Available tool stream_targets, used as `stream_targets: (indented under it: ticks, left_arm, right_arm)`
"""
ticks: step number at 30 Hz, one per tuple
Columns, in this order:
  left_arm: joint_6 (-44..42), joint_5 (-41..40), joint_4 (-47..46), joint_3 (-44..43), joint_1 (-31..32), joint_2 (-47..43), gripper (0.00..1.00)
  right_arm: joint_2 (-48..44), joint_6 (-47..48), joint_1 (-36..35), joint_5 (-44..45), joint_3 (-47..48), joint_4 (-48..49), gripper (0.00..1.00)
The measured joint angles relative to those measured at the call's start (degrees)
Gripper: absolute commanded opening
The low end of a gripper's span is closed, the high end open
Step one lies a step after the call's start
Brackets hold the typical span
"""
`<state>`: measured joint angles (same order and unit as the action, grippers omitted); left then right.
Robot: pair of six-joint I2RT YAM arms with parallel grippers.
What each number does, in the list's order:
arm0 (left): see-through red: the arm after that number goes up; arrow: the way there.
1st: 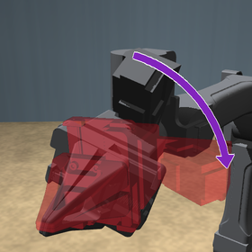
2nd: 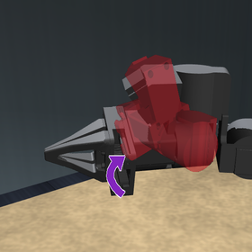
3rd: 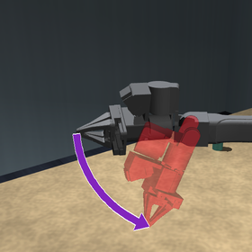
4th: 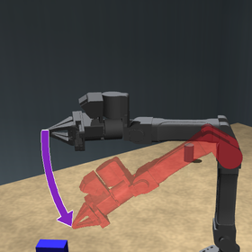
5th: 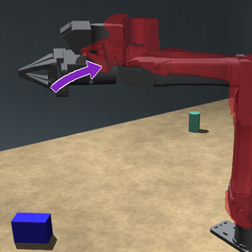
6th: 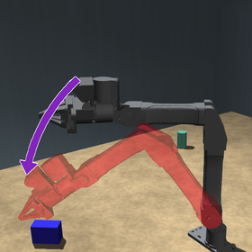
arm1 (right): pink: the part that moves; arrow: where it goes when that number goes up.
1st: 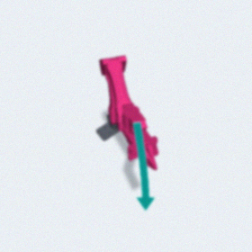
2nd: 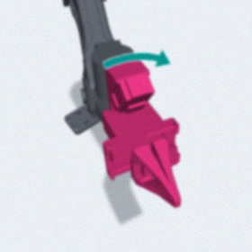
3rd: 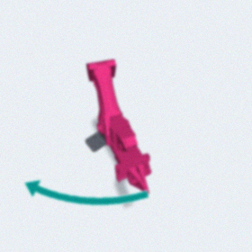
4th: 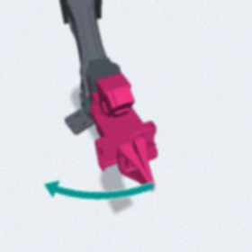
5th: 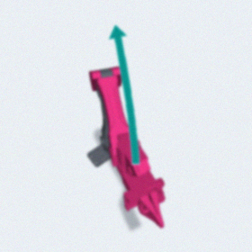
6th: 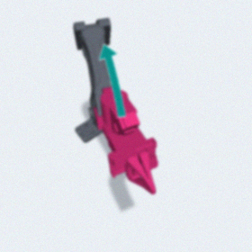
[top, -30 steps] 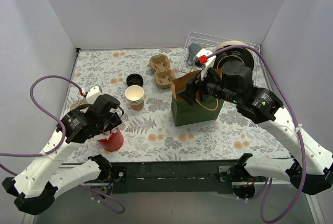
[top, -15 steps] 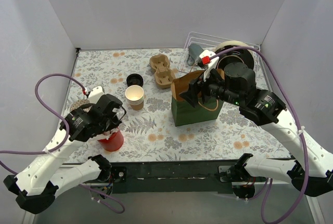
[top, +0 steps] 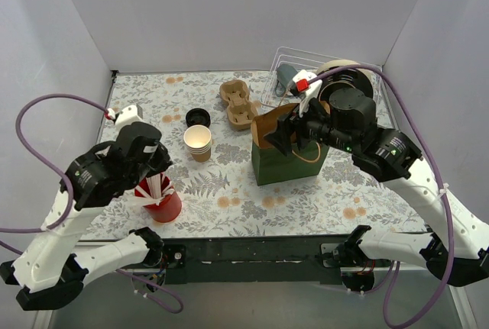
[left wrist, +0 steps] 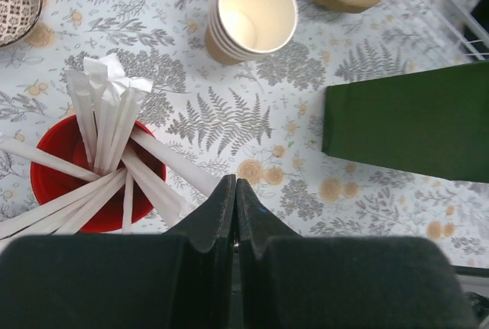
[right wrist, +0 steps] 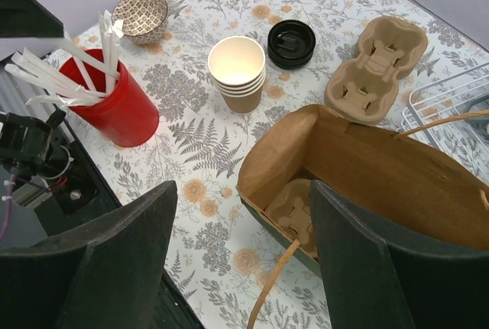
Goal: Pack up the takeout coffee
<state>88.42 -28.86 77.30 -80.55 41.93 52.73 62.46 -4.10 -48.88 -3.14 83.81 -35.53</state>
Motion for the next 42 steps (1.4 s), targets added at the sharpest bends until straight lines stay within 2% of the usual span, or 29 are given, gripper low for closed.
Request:
stream_targets:
  ticks: [5, 9, 13, 18, 22, 27, 31, 35, 42]
  left_arm:
    - [-1.66, 0.63, 0.57, -10.67, -0.15, 0.72, 0.0]
    - [-2.99, 2.05, -0.55, -22.47, -0.15, 1.6, 0.0]
    - [-3.13, 6.51, -4.2, -28.06, -0.17, 1.31, 0.0]
    - [-4.44, 17.51, -12.33, -29.33, -0.2, 3.69, 0.0]
    - [-4.87, 28.46, -20.5, -31.63, -0.2, 9.92, 0.0]
    - [-3.63, 40.02, -28.81, -28.94, -0.2, 15.93, 0.0]
    - [-2.47, 46.27, -30.38, -27.54, -0.2, 19.82, 0.0]
    - [-3.45, 47.23, -31.54, -23.28, -0.2, 20.85, 0.0]
    - [-8.41, 42.91, -33.0, -20.13, -0.2, 21.46, 0.0]
  right_arm:
    - [0.37, -0.04, 0.0, 1.22, 2.4, -0.76, 0.78]
    - [-0.39, -0.74, 0.0, 4.79, 3.85, -0.26, 0.78]
    - [-1.7, -1.88, 0.0, 8.07, 4.87, 0.61, 0.78]
    - [-3.13, -2.25, 0.0, 10.56, 5.88, 1.46, 0.77]
    - [-4.04, -3.06, 0.0, 12.44, 6.12, 1.6, 0.77]
    - [-6.75, -3.52, 0.0, 15.32, 5.49, 2.38, 0.77]
    - [-9.11, -3.65, 0.0, 16.83, 5.27, 2.49, 0.77]
    - [-10.16, -3.58, 0.0, 17.97, 5.11, 2.51, 0.78]
    - [-10.6, -3.19, 0.0, 18.47, 4.24, 2.47, 0.79]
